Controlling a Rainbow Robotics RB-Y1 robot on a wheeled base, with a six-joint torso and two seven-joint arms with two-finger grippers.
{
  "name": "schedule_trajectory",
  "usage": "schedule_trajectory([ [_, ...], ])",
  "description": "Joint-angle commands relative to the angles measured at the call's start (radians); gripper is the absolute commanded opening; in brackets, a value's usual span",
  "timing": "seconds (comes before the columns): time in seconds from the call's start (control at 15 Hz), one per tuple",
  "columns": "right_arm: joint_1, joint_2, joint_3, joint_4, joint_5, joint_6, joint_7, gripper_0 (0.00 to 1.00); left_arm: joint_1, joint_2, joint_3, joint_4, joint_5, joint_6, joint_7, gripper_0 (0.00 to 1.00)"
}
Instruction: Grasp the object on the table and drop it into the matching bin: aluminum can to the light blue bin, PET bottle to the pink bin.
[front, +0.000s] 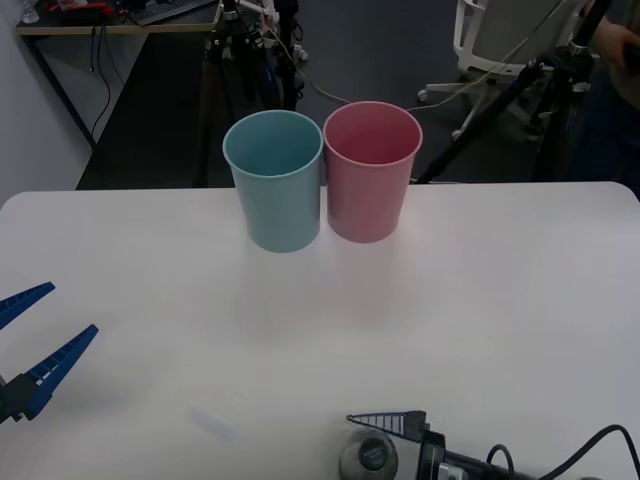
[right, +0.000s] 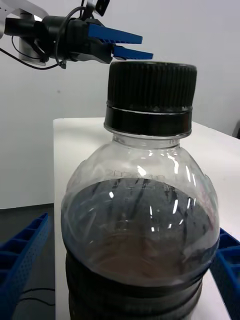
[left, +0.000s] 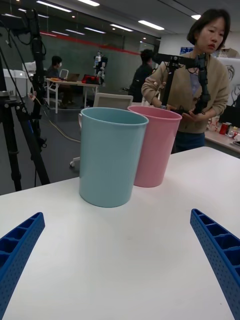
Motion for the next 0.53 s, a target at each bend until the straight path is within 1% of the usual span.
schedule_trajectory([
  [0.07, 0.001, 0.000, -0.005, 0.000, 0.000, 0.000, 0.000, 0.16, 0.000, 0.000, 0.000, 0.000, 0.000, 0.000, 0.000, 1.00],
  [0.2, 0.001, 0.000, -0.011, 0.000, -0.002, 0.000, 0.000, 0.10, 0.000, 0.000, 0.000, 0.000, 0.000, 0.000, 0.000, 1.00],
  [0.4, 0.002, 0.000, -0.025, 0.000, -0.002, -0.005, 0.000, 0.04, 0.000, 0.000, 0.000, 0.000, 0.000, 0.000, 0.000, 1.00],
  [0.53, 0.002, -0.009, -0.035, -0.002, -0.017, -0.008, -0.003, 0.00, 0.000, 0.000, 0.000, 0.000, 0.000, 0.000, 0.000, 1.00],
])
